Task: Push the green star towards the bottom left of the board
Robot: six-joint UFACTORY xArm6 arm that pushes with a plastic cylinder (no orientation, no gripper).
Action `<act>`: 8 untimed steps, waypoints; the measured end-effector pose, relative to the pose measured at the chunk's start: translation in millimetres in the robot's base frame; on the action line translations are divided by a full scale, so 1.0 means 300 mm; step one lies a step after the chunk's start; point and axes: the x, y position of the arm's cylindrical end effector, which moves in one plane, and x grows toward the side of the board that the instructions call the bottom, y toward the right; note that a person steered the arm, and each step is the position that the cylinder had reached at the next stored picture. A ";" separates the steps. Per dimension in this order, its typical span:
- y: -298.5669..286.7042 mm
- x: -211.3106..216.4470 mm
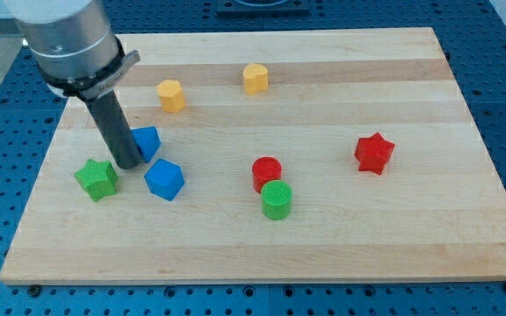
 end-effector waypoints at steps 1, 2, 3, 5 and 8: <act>-0.146 -0.004; -0.256 0.078; -0.264 0.166; -0.188 -0.018; -0.177 0.229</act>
